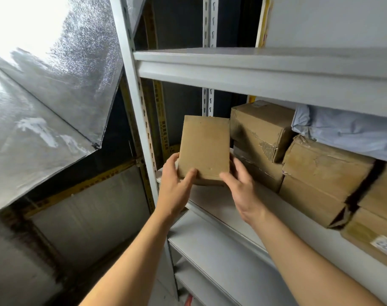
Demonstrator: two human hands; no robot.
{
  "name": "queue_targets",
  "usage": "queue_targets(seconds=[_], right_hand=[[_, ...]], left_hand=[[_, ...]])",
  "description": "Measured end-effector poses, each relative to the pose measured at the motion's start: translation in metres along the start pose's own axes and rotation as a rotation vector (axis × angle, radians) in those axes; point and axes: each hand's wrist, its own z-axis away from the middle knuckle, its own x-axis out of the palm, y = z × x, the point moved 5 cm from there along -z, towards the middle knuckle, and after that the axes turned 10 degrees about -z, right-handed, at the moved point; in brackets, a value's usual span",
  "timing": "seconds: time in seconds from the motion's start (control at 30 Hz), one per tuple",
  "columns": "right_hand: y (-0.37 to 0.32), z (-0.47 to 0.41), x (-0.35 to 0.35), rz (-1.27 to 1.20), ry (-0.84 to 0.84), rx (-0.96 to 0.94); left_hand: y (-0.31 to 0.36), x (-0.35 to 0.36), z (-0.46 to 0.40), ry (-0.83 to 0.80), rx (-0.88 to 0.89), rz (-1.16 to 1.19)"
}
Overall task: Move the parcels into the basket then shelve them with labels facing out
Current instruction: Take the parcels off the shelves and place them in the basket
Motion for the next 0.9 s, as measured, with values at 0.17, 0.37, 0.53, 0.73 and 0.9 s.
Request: queue_targets(seconds=[0.17, 0.37, 0.53, 0.73, 0.9], right_hand=[[-0.025, 0.059, -0.022, -0.008, -0.066, -0.087], [-0.043, 0.128, -0.065, 0.049, -0.011, -0.149], [-0.045, 0.175, -0.1, 0.088, 0.142, -0.168], [-0.047, 0.227, -0.115, 0.125, 0.26, -0.141], [-0.048, 0.266, -0.12, 0.259, 0.362, -0.131]], left_hand=[[0.035, -0.001, 0.062, 0.013, 0.006, 0.051], [0.053, 0.017, 0.117, -0.042, 0.038, 0.125], [0.067, 0.044, 0.147, -0.129, 0.063, 0.159], [0.065, 0.06, 0.183, -0.2, 0.087, 0.308], [0.062, 0.069, 0.215, -0.277, 0.081, 0.359]])
